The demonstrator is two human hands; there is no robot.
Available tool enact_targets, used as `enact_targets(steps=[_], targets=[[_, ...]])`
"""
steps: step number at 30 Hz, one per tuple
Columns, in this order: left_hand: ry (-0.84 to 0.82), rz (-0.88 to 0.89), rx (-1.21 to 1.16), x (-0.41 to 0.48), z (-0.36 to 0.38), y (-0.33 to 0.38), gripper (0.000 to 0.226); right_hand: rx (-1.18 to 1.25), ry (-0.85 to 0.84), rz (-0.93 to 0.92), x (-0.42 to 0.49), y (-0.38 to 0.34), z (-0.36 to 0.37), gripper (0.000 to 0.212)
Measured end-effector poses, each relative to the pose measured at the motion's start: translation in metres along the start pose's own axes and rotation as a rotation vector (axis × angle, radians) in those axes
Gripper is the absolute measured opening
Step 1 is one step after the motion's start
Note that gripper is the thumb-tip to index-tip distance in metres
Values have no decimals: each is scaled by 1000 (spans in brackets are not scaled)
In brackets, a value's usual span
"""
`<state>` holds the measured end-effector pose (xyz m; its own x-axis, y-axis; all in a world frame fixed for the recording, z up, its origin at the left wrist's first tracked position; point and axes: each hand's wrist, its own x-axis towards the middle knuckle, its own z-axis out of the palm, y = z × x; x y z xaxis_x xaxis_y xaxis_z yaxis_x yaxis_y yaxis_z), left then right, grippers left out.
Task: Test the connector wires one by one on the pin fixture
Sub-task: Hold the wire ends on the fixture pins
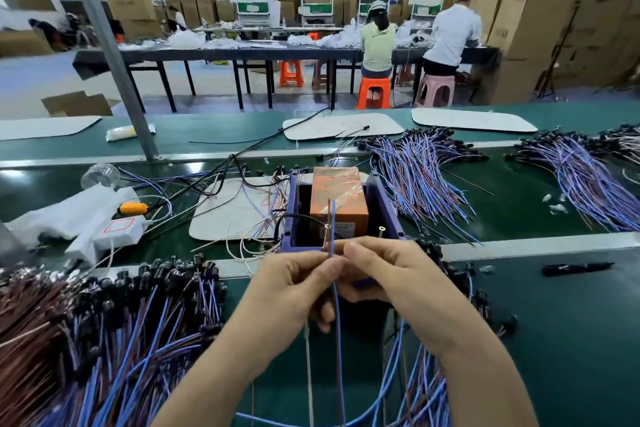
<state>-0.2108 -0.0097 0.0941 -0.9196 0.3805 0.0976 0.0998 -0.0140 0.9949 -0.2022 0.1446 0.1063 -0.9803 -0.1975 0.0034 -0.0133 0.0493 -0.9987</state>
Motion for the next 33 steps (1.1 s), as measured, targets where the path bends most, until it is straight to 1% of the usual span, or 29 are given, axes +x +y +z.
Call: enact_targets(steps=[3,5,10,12,14,17,22,26,29,33], targets=[[-55,-86,-37,2,4,-5,34,23,76,-35,1,1,3,16],[-55,-101,-35,3,5,-7,27,20,118,-35,3,2,2,12],[-72,-183,-42,7,-1,-14,22,6,245,-17,7,7,-7,17],[-49,-238,3,11,-4,-19,23,-53,278,45,8,10,-14,17],[-10,-294,39,16,-7,-25,28,-101,250,141,8,14,-22,14],[25,-360,50,21,-8,-32,38,-196,219,260,8,21,-32,16],[-1,-325,95,21,-10,-40,27,-324,252,320,10,29,-40,18],[3,-309,127,23,-12,-45,31,-435,344,287,15,36,-44,22],[19,-295,160,25,-14,-50,34,-426,384,249,16,40,-48,22],[31,-272,218,27,-16,-56,35,-425,394,221,17,42,-49,21]])
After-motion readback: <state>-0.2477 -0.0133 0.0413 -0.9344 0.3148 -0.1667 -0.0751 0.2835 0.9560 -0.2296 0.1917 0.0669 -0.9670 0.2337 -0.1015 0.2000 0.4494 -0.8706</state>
